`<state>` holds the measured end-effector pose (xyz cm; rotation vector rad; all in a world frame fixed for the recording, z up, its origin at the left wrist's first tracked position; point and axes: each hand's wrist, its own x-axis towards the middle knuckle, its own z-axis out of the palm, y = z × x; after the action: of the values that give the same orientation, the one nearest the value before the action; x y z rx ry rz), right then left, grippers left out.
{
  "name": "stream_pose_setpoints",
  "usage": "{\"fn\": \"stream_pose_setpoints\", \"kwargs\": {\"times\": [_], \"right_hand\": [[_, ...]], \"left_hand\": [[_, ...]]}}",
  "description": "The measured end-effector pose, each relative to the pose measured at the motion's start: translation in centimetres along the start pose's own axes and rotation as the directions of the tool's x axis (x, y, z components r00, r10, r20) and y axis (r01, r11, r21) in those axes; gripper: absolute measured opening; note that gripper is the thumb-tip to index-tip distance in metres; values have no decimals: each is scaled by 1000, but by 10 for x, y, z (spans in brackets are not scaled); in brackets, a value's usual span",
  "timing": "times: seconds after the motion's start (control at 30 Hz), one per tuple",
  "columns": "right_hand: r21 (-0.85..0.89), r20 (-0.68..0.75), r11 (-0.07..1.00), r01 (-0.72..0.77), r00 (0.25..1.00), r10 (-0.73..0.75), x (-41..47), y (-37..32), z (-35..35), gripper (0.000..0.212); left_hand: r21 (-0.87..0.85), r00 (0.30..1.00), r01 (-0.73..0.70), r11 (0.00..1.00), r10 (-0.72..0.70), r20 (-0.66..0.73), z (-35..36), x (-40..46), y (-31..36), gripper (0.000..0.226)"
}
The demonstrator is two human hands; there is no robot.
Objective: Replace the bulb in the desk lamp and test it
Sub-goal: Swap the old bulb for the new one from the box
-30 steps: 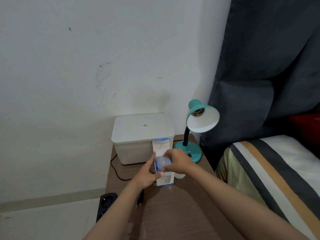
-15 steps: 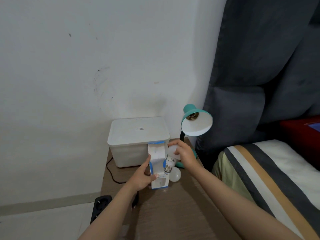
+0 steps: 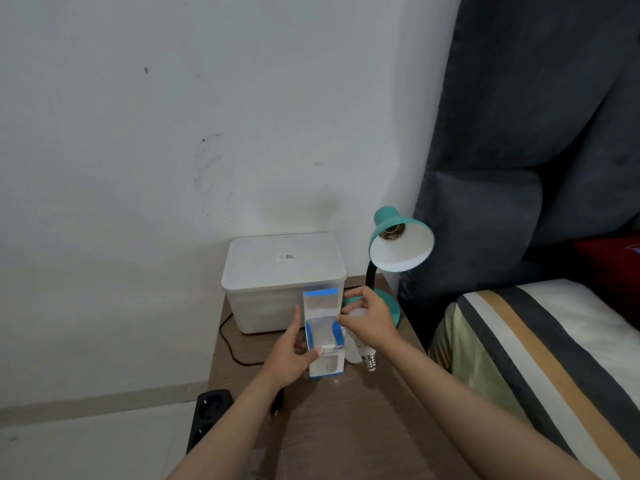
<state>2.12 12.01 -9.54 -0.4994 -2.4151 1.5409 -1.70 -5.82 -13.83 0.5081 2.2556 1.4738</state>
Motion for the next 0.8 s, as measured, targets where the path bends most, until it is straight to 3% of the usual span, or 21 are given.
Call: {"fn": "stream_pose_setpoints", "kwargs": {"times": [0.2, 0.37, 0.53, 0.8], "right_hand": [[-40, 22, 998, 57, 998, -56, -11, 7, 6, 61], [-119, -29, 985, 128, 991, -132, -20, 13, 6, 46], [-263, -58, 952, 156, 982, -178, -25, 20, 8, 31], [-349, -47, 921, 173, 978, -201, -30, 24, 11, 22]], "left_hand": [[20, 991, 16, 1000, -13, -133, 7, -7, -1, 94], [151, 969, -41, 988, 76, -236, 12, -18, 8, 84], [283, 946, -80, 956, 162, -280, 19, -16, 2, 57], [301, 938, -96, 949, 187, -291, 20, -16, -1, 48]]}}
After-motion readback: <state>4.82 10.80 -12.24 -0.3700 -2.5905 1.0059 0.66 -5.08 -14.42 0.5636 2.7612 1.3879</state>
